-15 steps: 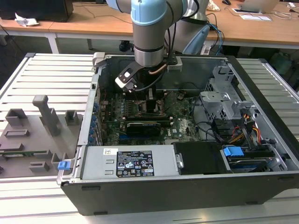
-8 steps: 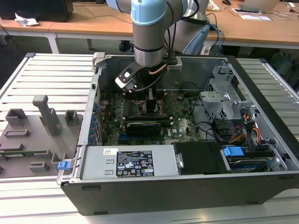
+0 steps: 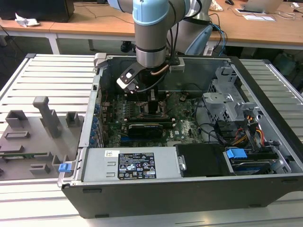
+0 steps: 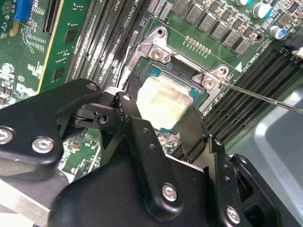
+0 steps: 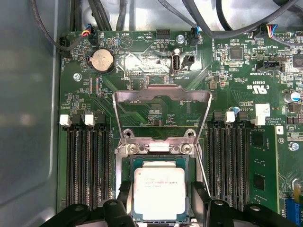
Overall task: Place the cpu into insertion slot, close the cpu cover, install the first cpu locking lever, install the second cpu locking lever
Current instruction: 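Place the cpu into insertion slot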
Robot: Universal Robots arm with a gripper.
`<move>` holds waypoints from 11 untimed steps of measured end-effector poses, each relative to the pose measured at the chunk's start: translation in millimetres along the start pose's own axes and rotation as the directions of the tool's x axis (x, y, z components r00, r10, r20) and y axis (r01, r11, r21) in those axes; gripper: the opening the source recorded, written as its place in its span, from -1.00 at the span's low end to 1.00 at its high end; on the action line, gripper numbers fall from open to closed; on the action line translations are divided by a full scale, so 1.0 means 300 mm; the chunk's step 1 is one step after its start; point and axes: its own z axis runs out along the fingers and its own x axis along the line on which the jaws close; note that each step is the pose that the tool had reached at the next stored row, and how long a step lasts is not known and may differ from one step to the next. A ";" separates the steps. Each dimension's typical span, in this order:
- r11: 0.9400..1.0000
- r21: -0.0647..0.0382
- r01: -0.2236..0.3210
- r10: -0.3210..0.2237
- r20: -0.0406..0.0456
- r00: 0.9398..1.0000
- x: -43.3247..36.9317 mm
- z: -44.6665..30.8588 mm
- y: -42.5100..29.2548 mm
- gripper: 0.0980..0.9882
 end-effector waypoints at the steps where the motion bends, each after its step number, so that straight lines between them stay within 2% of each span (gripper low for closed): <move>1: 1.000 0.000 0.000 0.000 0.001 1.000 0.000 -0.003 0.000 0.15; 2: 1.000 0.000 0.000 0.000 0.001 1.000 0.000 -0.005 0.000 0.11; 3: 1.000 0.000 0.000 0.000 0.002 1.000 0.000 -0.009 0.001 -0.03; 4: 1.000 0.000 0.000 0.000 0.002 1.000 0.000 -0.011 0.001 -0.03; 6: 1.000 0.006 0.000 0.000 0.003 1.000 0.000 -0.016 0.006 -0.86; 7: 1.000 0.006 0.000 0.000 0.003 1.000 0.000 -0.017 0.006 -0.98; 11: 1.000 0.006 0.000 0.000 0.003 1.000 0.000 -0.020 0.006 -0.98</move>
